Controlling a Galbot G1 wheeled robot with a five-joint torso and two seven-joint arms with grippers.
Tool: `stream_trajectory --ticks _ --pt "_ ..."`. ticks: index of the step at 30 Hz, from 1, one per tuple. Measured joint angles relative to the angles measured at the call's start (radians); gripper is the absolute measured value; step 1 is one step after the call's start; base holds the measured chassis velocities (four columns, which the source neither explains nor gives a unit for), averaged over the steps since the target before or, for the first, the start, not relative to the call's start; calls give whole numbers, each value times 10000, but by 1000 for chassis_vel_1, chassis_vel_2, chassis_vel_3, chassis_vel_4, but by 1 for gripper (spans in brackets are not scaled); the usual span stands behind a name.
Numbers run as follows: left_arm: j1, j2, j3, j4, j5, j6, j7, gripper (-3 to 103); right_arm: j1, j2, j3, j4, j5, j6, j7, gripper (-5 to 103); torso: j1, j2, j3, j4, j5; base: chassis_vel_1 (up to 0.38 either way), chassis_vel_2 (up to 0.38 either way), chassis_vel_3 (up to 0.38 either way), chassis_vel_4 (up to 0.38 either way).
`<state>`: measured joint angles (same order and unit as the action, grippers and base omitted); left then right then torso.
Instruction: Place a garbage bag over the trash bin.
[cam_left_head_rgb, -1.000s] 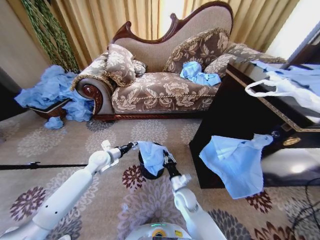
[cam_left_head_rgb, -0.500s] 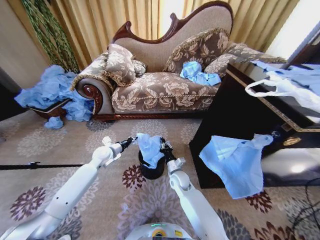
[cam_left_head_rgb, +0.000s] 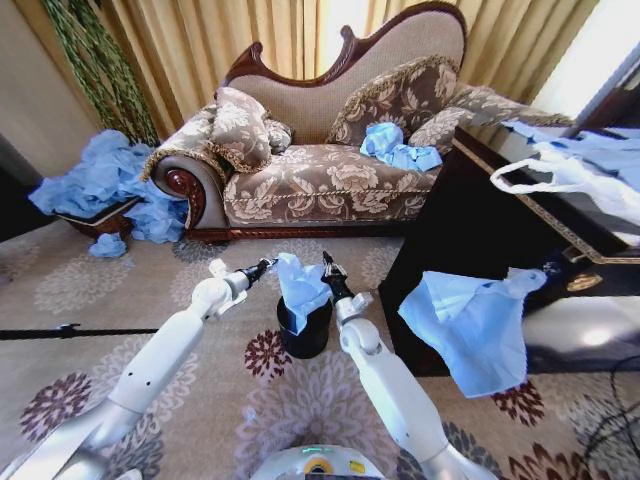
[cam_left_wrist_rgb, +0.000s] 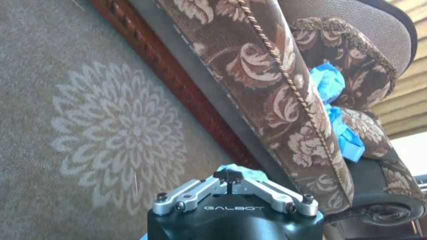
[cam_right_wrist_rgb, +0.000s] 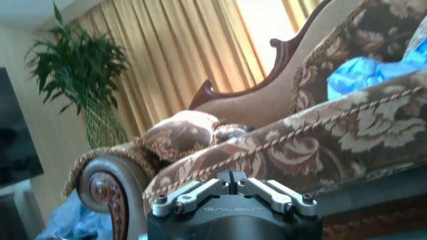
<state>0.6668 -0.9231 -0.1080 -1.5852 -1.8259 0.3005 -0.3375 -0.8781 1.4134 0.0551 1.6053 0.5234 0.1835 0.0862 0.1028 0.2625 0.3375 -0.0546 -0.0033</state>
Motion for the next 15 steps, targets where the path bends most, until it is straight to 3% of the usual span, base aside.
stream_trajectory --ticks 2,3,4,7,9,10,13,15 --pt "159 -61 -75 23 15 -3 3 0 -1232 -548 293 1127 101 -285 -32 1 -2 0 -1 -17 -4 0 0 0 0" --pt "312 -46 -217 -57 15 -3 1 0 -1732 -766 342 1438 103 -330 -73 7 -3 1 -2 -19 -4 0 0 0 0" --pt "312 -46 -217 -57 15 -3 1 0 -1732 -766 342 1438 103 -330 -73 7 -3 1 -2 -19 -4 0 0 0 0" --pt "706 125 -483 -486 -33 -3 -45 0 -3023 -1208 459 1985 99 -442 -200 22 -4 0 -2 -4 -1 0 0 0 0" --pt "800 189 -531 -615 -72 -3 -62 0 -3277 -1280 505 2065 95 -455 -236 22 -4 1 -2 -6 -6 0 0 0 0" --pt "995 327 -612 -880 -155 -1 -86 0 -3512 -1334 561 2117 88 -495 -282 33 -4 0 -2 -7 1 0 0 0 0" --pt "1141 451 -647 -1080 -222 8 -93 0 -3544 -1340 600 2145 85 -575 -306 39 -4 1 -3 -6 2 0 0 0 0" --pt "1297 599 -647 -1248 -329 51 -105 0 -3386 -1314 518 2125 88 -875 -338 51 -3 0 -2 -6 -5 0 0 0 0"
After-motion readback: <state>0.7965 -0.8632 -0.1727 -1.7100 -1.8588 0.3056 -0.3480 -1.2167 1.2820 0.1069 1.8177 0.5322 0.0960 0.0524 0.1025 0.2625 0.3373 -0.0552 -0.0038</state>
